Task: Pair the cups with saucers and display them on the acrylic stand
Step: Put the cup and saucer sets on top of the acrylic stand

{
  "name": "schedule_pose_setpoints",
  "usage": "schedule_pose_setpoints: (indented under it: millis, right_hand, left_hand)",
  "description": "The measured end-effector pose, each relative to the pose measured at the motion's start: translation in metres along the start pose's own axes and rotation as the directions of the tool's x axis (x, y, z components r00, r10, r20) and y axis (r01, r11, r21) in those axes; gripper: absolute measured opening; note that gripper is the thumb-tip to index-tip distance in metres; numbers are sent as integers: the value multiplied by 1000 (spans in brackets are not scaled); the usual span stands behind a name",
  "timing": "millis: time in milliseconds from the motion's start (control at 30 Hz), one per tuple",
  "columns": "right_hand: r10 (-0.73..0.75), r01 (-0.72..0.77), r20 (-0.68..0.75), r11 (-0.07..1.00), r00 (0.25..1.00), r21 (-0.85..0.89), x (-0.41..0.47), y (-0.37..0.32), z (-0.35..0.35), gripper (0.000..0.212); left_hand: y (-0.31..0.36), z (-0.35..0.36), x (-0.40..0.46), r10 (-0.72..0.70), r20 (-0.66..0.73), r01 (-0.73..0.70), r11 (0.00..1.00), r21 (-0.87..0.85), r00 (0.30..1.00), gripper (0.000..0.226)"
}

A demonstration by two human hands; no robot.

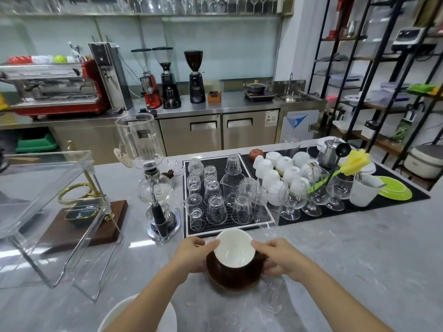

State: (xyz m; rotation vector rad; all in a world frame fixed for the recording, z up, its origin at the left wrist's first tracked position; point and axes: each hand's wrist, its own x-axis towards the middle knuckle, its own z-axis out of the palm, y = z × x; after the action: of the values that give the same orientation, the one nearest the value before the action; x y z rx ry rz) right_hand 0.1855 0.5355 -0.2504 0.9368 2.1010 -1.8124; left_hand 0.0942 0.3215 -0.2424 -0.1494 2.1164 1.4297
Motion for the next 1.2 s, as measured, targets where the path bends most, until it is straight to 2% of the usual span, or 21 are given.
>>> schedule_pose_setpoints:
  millis: [300,433,567,667,900,1000,1100,1200]
  right_hand:
    - [22,-23,23,999,1000,48,6,3,2,39]
    - [34,-36,33,997,999,66,9,6,0,50]
    - [13,-13,-3,997,1000,80,10,6,2,58]
    - [5,-3,-25,997,1000,80,10,8,2,61]
    - [-19,21,-41,998,999,61,7,3,2,65]
    - [-49,50,-28,997,998,65,2,-7,2,55]
    - [-75,75,1,995,997,63,-5,-21,2,55]
    - [-105,101,45,992,993,71,-15,-38,5,45]
  left_hand:
    - [-4,-3,11,-74,80,74,997,6,994,54]
    - [-7,-5,15,-95,132,96,995,-2,987,40]
    - [-6,-4,15,-77,133,81,996,-26,988,45]
    - [-7,-3,14,-83,135,89,995,-37,987,36]
    - [-7,-7,9,-76,131,87,993,-82,988,51]
    - [-2,-13,4,-53,124,68,991,-118,991,47]
    - [5,-22,-6,-32,139,52,988,-144,990,37]
    - [13,-32,-15,-10,115,31,983,-183,993,40]
